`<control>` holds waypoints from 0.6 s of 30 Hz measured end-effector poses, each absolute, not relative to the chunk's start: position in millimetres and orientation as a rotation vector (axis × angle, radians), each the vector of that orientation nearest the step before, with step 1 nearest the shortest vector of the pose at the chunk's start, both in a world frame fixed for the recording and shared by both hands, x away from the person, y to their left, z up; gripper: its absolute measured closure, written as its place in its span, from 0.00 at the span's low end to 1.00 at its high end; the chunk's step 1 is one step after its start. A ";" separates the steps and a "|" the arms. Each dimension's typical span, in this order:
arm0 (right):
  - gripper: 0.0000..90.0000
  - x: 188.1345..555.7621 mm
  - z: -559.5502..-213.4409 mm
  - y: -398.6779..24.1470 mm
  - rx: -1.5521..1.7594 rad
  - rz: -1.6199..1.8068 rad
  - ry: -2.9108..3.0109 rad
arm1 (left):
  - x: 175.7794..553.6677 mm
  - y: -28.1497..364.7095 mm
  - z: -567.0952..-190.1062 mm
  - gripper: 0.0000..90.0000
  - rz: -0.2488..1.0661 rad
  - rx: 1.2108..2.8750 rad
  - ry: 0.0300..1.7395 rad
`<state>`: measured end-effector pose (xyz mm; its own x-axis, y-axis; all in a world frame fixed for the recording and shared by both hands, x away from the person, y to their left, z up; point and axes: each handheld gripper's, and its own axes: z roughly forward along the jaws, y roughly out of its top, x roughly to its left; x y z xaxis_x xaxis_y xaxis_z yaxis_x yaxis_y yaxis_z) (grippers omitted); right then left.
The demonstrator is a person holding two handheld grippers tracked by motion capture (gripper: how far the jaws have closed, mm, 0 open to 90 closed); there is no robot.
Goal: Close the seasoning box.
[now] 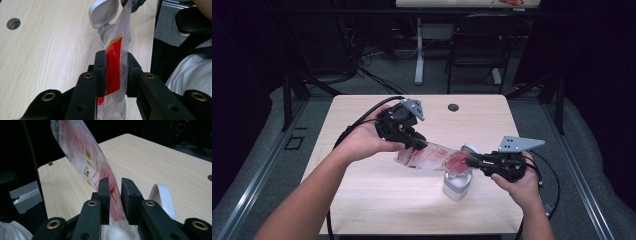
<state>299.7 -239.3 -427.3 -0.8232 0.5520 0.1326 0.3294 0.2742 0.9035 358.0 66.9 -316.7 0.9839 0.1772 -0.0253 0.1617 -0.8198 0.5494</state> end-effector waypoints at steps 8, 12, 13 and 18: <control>0.80 301.8 -429.7 -240.6 0.837 1.616 2.318 | 361.7 79.0 -325.6 0.85 0.014 2.520 0.271; 0.78 304.0 -433.3 -239.4 0.854 1.599 2.322 | 362.8 81.9 -329.9 0.85 0.014 2.527 0.282; 0.78 304.6 -433.9 -239.6 0.854 1.598 2.324 | 363.3 82.4 -331.1 0.85 0.012 2.527 0.285; 0.78 306.3 -436.5 -240.7 0.861 1.601 2.331 | 365.3 85.9 -335.3 0.85 -0.002 2.520 0.299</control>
